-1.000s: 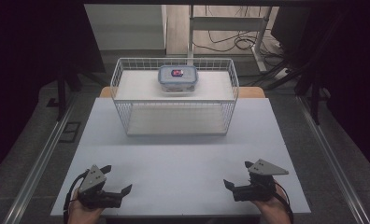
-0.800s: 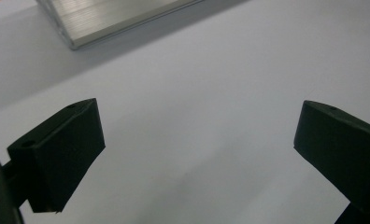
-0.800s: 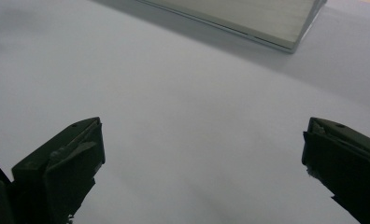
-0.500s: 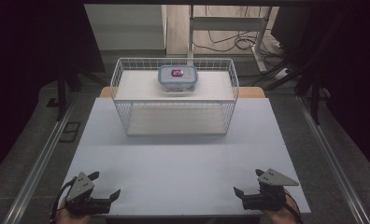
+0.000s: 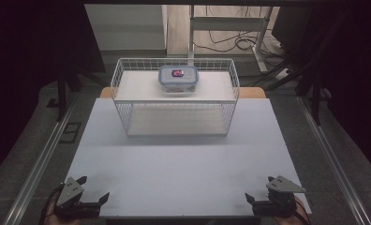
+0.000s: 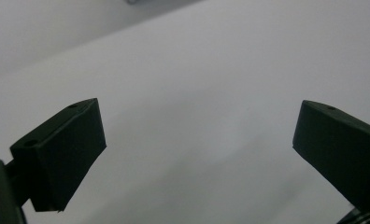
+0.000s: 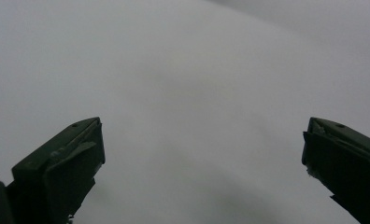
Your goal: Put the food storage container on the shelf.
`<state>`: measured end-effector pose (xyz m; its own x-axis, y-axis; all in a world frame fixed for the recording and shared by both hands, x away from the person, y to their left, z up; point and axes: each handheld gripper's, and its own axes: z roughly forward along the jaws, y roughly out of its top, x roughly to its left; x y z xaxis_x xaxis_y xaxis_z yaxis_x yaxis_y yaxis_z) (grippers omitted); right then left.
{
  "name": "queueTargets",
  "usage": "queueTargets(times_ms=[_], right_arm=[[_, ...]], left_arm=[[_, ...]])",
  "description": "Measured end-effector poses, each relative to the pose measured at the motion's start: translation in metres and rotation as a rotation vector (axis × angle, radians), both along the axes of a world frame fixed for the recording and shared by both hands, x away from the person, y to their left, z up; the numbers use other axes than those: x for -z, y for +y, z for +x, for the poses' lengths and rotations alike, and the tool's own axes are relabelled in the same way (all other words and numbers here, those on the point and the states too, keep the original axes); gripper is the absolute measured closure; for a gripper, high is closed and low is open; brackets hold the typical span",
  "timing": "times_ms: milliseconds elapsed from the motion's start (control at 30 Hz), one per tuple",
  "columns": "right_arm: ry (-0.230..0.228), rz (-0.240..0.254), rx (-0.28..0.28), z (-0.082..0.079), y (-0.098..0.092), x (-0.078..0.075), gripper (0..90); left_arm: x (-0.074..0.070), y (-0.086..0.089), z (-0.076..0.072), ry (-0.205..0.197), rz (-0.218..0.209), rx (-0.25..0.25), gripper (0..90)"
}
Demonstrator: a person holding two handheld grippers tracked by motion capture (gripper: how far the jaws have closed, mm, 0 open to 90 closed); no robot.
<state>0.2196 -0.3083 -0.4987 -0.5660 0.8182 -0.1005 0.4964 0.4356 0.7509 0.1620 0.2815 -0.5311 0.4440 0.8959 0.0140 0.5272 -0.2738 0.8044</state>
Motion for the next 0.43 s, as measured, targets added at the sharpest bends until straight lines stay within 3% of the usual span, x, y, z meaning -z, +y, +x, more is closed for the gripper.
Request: queueTargets(times_ms=[33, 67, 200, 433], right_arm=[[0.0, 0.0, 0.0, 0.0, 0.0, 0.0, 0.0], [0.016, -0.009, 0.012, 0.0008, -0.0026, 0.0029, 0.0], [0.021, 0.008, 0.02, 0.0008, -0.0046, 0.0025, 0.0], [0.036, -0.017, 0.022, 0.0024, -0.0019, 0.0042, 0.6]], left_arm=[[0.0, 0.0, 0.0, 0.0, 0.0, 0.0, 1.8], [-0.0006, 0.0037, -0.0005, -0.004, -0.027, -0.01, 1.8], [0.0005, 0.0056, 0.0004, 0.007, -0.037, -0.024, 1.6], [0.0015, 0.0025, 0.0026, 0.027, -0.01, -0.021, 2.2]])
